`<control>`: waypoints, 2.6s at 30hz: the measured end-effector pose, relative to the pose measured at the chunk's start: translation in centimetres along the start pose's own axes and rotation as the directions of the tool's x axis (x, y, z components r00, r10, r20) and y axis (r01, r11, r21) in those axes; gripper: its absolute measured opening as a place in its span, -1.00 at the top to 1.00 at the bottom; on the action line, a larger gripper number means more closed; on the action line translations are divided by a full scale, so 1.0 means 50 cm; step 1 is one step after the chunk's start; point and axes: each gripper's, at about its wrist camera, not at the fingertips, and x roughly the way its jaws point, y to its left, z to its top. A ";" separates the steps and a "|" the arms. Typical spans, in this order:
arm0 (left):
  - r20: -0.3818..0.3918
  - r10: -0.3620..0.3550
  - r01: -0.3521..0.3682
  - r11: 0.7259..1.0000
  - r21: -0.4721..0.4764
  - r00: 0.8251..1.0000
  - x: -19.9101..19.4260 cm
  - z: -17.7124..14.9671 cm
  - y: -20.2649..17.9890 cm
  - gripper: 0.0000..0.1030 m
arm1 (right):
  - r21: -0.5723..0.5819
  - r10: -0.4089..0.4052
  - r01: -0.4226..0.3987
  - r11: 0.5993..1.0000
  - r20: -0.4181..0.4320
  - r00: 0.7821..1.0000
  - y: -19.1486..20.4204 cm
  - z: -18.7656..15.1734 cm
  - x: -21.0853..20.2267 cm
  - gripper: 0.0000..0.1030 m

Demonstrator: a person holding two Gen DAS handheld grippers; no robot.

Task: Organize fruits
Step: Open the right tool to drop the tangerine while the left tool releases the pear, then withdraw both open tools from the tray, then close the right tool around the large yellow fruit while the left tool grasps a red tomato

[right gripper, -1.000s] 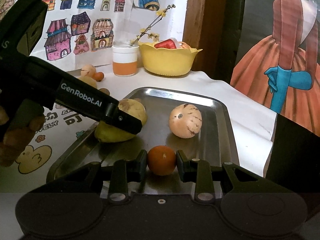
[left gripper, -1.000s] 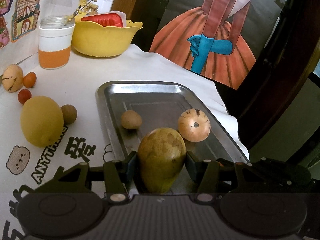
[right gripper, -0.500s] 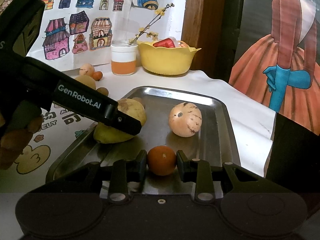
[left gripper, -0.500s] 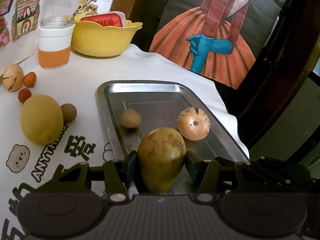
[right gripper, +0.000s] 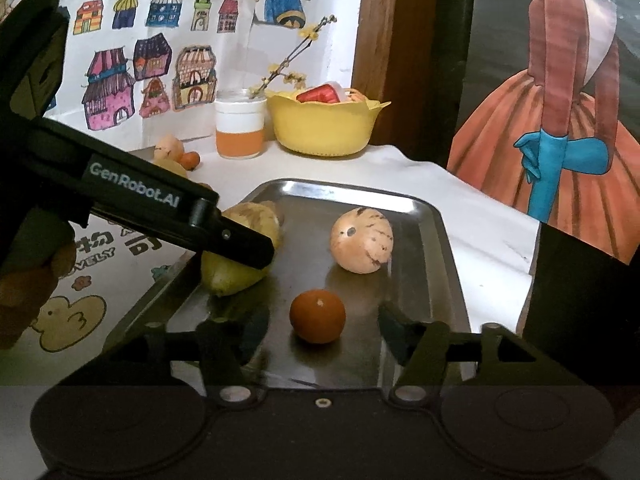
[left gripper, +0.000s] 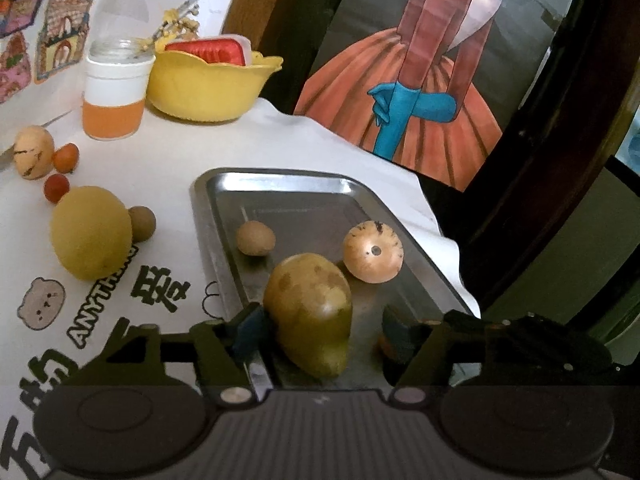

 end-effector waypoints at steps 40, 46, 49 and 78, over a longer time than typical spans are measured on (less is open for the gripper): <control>0.095 0.347 -0.346 0.938 -0.030 0.933 -0.424 -0.158 0.186 -0.99 | -0.017 0.207 -0.206 0.978 0.104 0.973 0.234 0.132 -0.505 -0.99; 0.129 0.379 -0.374 0.926 -0.057 0.917 -0.476 -0.167 0.243 -0.99 | -0.026 0.308 -0.307 0.951 0.097 0.946 0.317 0.249 -0.479 -0.99; 0.156 0.391 -0.386 0.920 -0.059 0.907 -0.489 -0.164 0.260 -0.99 | -0.004 0.325 -0.326 0.945 0.078 0.942 0.346 0.297 -0.440 -0.99; 0.126 0.411 -0.412 0.911 -0.018 0.903 -0.290 -0.043 0.314 -0.99 | 0.421 0.302 -0.184 0.888 -0.232 0.925 0.257 0.330 0.148 -0.85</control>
